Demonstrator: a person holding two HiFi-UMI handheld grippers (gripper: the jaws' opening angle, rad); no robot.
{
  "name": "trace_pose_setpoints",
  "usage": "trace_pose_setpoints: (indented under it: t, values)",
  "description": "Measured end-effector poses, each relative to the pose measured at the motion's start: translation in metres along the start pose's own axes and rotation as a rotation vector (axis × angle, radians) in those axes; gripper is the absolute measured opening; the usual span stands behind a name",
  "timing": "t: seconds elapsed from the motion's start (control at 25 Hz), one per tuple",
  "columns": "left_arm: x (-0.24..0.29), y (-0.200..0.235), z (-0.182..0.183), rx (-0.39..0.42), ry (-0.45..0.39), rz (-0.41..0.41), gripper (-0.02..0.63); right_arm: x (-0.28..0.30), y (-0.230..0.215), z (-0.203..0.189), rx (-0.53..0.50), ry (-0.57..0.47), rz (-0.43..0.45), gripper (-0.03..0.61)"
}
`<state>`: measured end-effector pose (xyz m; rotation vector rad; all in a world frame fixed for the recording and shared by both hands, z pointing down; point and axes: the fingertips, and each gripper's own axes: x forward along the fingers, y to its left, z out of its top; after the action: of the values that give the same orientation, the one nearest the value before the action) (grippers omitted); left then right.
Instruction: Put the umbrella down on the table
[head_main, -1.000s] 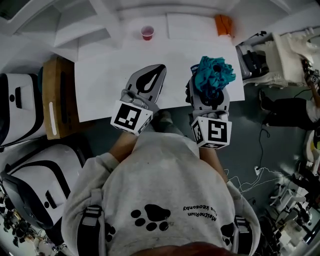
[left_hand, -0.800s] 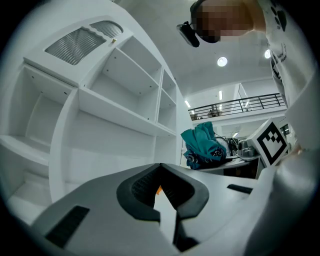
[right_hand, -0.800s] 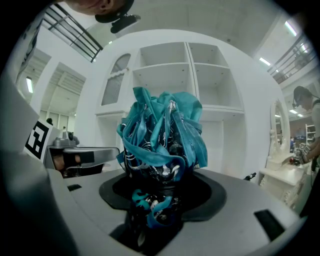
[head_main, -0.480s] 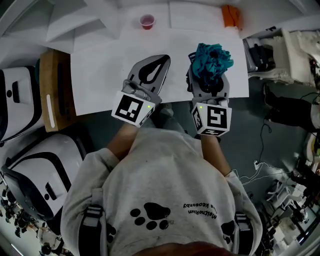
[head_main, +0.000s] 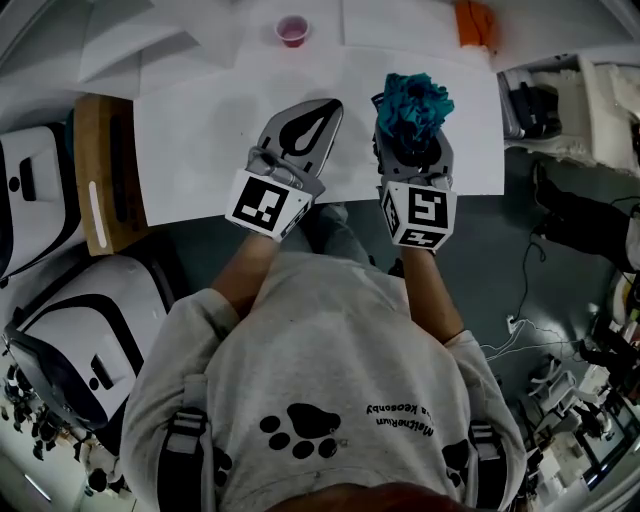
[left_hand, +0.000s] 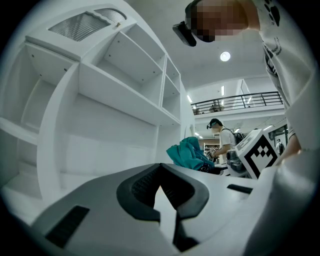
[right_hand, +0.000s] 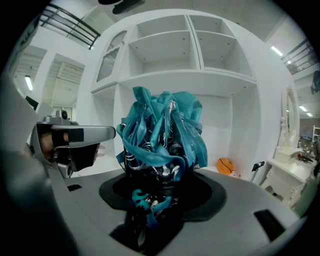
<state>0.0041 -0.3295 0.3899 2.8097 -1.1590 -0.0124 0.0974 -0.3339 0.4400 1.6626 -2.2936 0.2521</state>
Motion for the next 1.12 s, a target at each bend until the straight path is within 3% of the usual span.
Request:
trace_pose_setpoints:
  t: [0.64, 1.12]
  values:
    - [0.027, 0.016, -0.037, -0.01, 0.04, -0.009, 0.011, 0.053, -0.006, -0.049, -0.014, 0.129, 0.022, 0.267]
    - [0.035, 0.021, -0.069, 0.0, 0.123, 0.002, 0.011, 0.066, -0.005, -0.071, -0.021, 0.206, 0.052, 0.268]
